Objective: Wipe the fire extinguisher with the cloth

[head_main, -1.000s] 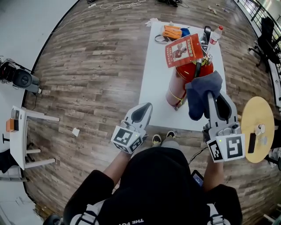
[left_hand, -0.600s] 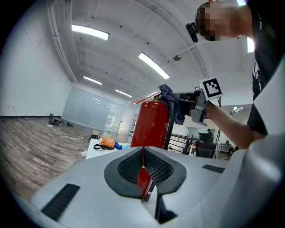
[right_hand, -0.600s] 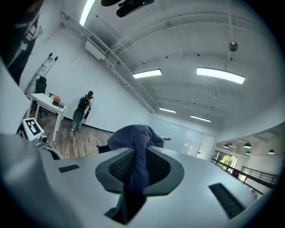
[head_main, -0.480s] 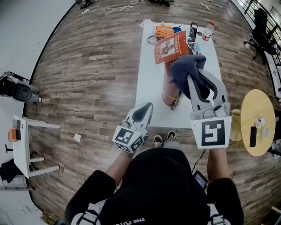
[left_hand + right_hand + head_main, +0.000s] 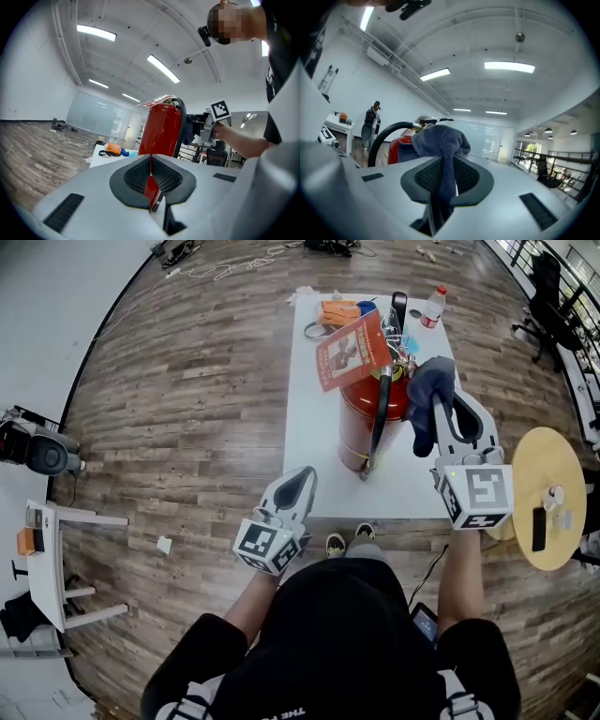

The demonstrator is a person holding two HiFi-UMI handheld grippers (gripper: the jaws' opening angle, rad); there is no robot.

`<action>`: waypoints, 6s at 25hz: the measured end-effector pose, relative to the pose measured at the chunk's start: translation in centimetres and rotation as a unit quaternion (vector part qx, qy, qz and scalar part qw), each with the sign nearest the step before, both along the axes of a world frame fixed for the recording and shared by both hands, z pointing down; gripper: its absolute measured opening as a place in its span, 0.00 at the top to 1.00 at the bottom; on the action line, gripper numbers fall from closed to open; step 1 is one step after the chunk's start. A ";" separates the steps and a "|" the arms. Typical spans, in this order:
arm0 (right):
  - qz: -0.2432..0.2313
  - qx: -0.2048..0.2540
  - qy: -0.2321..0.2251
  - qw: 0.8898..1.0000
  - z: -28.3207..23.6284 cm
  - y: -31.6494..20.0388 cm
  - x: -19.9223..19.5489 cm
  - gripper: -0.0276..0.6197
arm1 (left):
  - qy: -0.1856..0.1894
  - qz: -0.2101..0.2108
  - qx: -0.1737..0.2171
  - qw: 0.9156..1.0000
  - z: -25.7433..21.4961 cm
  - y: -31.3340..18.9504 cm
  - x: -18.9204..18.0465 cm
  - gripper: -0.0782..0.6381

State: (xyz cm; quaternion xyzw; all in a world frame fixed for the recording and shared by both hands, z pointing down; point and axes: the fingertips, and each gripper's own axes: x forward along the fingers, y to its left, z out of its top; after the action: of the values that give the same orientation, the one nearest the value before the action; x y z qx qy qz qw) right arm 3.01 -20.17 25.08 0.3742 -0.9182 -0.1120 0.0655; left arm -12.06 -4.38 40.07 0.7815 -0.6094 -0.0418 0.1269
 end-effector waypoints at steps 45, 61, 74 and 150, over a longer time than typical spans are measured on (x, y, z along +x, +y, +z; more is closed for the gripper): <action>-0.152 -0.176 -0.016 0.972 13.5 -1.7 -0.7 0.87 | -0.018 -0.011 -0.050 0.999 0.9 -6.5 2.3 0.86; -0.215 -0.218 -0.062 0.950 17.9 2.7 -1.3 0.86 | -0.014 0.010 -0.060 0.998 1.5 -8.2 4.2 0.86; -0.296 -0.091 -0.035 0.950 8.5 5.2 -2.6 0.86 | -0.002 -0.005 -0.072 0.997 3.1 -8.0 3.5 0.86; -0.332 -0.405 -0.189 0.831 24.6 17.8 -10.3 0.87 | -0.081 0.368 -0.062 0.924 8.4 3.2 4.0 0.44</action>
State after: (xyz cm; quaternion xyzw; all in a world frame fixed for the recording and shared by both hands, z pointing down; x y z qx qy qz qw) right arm -7.26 -2.38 49.65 0.0010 -0.9448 0.3276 -0.0047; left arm -8.04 -1.20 48.47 0.9421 -0.2884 0.1095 0.1314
